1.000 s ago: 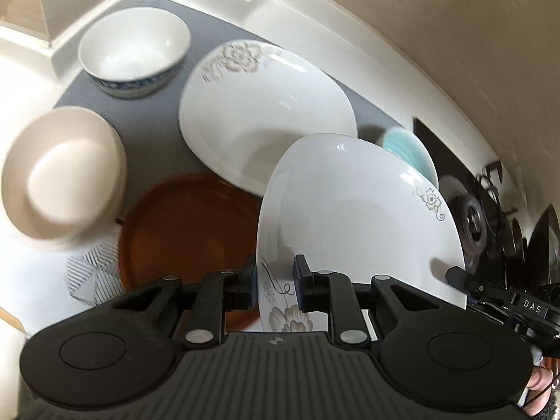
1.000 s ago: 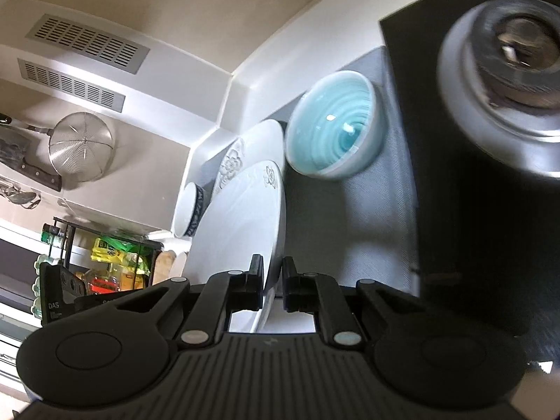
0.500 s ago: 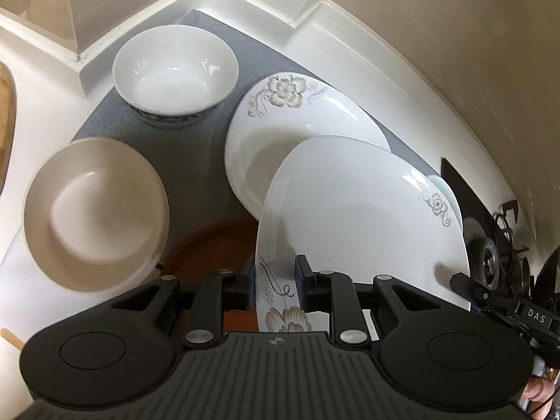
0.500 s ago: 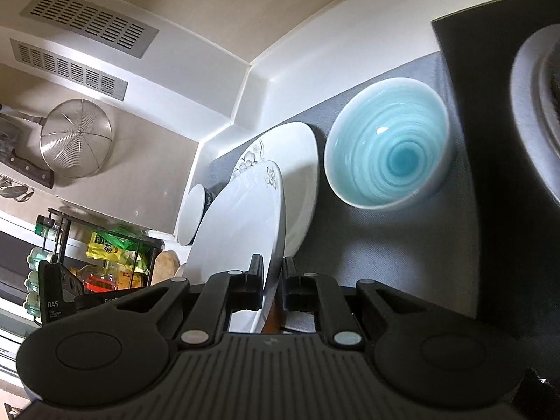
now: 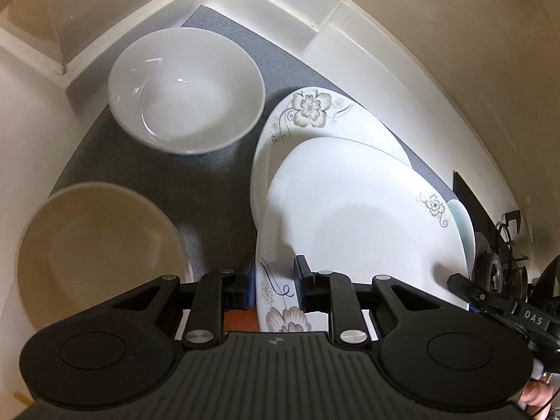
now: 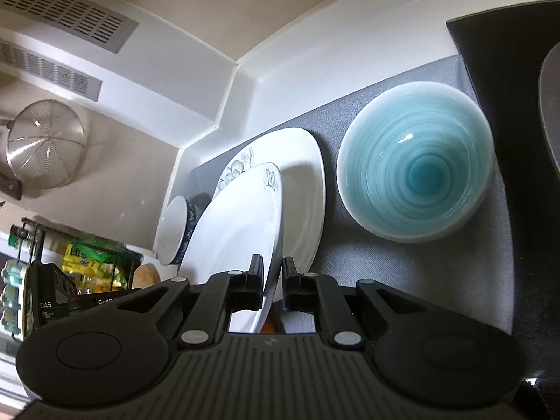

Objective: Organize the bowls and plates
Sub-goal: 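Lower the large white plate onto the square white plate with both grippers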

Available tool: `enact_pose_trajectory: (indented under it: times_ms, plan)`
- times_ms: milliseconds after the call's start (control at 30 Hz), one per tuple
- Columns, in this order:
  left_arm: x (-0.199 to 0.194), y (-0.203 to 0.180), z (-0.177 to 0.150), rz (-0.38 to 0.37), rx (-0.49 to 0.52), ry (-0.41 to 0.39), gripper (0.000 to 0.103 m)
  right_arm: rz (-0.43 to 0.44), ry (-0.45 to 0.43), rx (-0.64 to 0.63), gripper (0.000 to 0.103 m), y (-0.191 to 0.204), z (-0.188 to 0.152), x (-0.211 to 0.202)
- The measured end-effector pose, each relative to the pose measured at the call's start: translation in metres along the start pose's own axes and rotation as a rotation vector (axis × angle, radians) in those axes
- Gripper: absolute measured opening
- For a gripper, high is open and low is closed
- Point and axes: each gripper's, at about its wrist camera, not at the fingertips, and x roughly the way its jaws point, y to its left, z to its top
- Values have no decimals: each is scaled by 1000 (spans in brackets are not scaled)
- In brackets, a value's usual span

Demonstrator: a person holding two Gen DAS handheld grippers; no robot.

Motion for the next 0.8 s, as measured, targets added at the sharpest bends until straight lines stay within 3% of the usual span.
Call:
enact_pose_trajectory:
  times_ms: [533,800]
  plan:
    - [21,19,52,-61,111,114,24,-106,-116,12,11,23,3,31]
    - [29,14,71,-80,175,118,23,-170,-164,17,11,24,-7,35]
